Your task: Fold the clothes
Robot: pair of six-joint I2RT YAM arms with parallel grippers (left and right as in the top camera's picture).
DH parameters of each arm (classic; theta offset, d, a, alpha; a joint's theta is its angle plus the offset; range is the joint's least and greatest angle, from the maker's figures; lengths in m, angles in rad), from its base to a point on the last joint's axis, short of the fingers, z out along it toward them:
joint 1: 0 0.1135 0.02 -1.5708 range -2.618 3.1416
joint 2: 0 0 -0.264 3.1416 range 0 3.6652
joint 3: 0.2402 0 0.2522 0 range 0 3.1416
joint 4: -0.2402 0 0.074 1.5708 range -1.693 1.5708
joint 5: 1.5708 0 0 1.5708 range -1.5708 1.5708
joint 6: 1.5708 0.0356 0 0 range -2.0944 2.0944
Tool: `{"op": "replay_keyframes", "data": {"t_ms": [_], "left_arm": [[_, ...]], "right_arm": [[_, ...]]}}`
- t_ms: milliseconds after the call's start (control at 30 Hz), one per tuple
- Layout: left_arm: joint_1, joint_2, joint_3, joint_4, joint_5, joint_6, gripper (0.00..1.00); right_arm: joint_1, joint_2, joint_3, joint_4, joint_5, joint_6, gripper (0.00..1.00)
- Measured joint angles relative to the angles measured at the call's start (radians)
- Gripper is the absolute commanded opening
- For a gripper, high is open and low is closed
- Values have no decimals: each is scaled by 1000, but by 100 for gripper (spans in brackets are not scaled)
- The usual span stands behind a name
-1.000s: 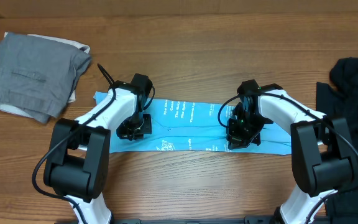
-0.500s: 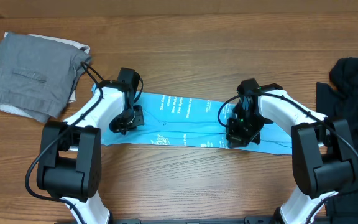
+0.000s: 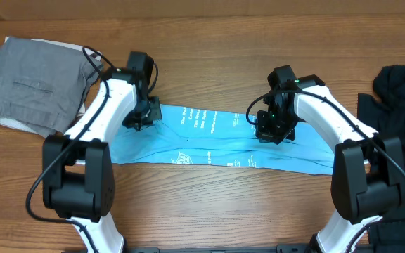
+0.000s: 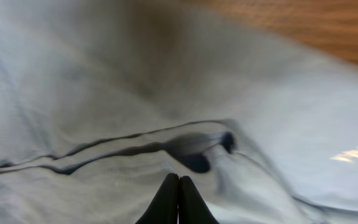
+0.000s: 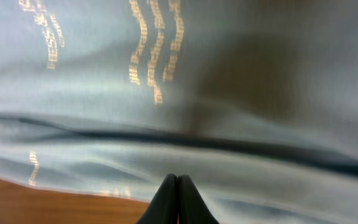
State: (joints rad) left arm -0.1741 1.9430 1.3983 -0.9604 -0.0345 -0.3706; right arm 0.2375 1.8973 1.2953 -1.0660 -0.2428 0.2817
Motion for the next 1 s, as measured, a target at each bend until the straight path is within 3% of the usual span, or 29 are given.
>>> {"op": "replay_keyframes", "data": {"t_ms": [233,567,900,1000], "left_arm": [[0,44,-67,80,-25,0,4],[24,43,-104,257,-60,0,4],[108,82,-89,397,-36,6,4],[125,94,-69,407,-12,42,7]], "right_arm": [[0,0,-134,204,14,6,4],[-1,-4,-167,386,2,6,8],[8,-4,-168,429,15,6,25],[8,-4,-168,460,23,7,26]]}}
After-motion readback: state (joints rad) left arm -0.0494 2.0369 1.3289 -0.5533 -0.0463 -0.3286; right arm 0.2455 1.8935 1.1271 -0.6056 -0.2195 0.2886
